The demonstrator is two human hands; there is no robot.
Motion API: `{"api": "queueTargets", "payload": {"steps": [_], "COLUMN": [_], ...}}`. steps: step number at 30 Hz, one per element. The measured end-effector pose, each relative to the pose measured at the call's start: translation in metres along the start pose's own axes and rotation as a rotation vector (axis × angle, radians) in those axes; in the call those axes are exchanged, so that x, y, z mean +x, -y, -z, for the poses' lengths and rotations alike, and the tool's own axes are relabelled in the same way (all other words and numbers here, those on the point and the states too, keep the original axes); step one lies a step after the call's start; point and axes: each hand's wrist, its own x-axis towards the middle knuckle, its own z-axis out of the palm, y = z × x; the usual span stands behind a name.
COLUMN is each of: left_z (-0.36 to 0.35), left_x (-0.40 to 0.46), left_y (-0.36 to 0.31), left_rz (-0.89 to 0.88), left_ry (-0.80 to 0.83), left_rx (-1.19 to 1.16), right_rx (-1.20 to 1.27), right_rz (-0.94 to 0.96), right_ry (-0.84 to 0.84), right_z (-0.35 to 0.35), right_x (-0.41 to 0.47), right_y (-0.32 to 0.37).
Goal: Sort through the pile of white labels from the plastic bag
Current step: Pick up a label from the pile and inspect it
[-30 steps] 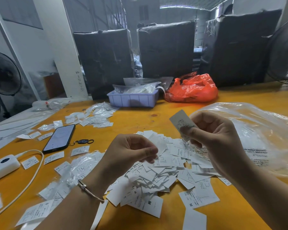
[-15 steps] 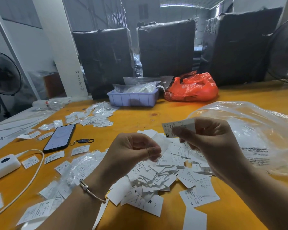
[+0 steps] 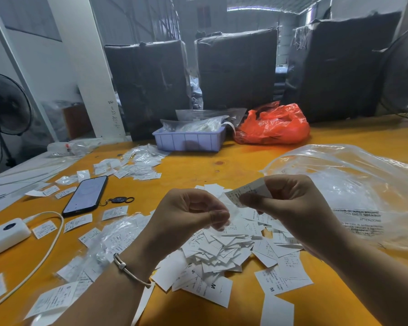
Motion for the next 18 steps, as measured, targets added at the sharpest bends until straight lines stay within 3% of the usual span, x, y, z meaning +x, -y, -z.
{"api": "queueTargets", "payload": {"steps": [7,18], "left_z": [-0.0003,0.0007], "left_x": [0.001,0.0001], "left_y": [0.001,0.0005], "left_rz": [0.01,0.009], "left_ry": [0.026,0.032], "left_rx": [0.021,0.021], "right_rx": [0.16,0.157], "right_rz": [-0.099,-0.074], "right_ry": [-0.039,-0.039], "right_z": [0.0033,0.0067], "right_x": [0.0022,0.0027], "right_y": [0.0005,0.0017]}}
